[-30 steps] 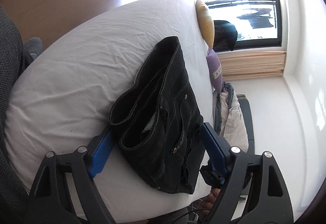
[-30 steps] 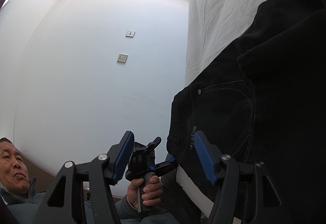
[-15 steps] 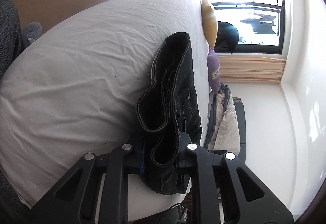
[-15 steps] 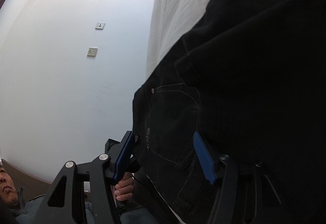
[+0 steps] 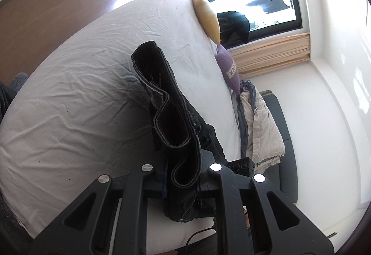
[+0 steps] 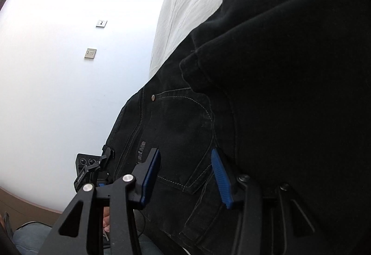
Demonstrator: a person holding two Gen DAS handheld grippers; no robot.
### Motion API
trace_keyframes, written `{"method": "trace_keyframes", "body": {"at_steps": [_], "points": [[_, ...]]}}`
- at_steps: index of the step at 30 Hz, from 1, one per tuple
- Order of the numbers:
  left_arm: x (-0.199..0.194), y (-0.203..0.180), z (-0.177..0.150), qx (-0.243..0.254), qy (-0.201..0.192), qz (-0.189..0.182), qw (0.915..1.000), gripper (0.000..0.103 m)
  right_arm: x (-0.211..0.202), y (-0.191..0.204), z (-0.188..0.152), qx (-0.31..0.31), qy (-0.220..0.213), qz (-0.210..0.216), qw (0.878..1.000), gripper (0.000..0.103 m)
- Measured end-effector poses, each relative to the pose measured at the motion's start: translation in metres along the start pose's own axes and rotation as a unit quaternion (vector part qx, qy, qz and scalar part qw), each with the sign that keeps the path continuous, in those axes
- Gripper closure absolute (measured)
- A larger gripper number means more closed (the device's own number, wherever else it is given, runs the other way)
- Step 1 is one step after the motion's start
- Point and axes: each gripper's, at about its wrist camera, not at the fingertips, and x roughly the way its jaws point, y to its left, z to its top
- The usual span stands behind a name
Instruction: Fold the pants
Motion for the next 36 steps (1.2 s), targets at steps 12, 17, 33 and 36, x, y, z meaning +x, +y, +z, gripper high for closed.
{"method": "trace_keyframes", "body": {"at_steps": [12, 17, 33, 36], "points": [[0.016, -0.127, -0.011, 0.162, 0.016, 0.027, 0.9864, 0.09, -0.028, 0.003, -0.001, 0.019, -0.035, 0.019, 0.999, 0.038], [0.071, -0.215, -0.062, 0.284, 0.062, 0.013, 0.9567, 0.09, -0.098, 0.028, 0.006, -0.009, -0.084, 0.039, 0.996, 0.034], [0.186, -0.287, -0.202, 0.466, 0.15, 0.066, 0.8696, 0.089, -0.176, 0.064, -0.015, -0.047, -0.074, -0.066, 0.994, 0.012], [0.193, -0.287, -0.222, 0.5, 0.15, 0.078, 0.8497, 0.089, -0.173, 0.062, -0.014, -0.051, -0.066, -0.101, 0.991, 0.012]]}}
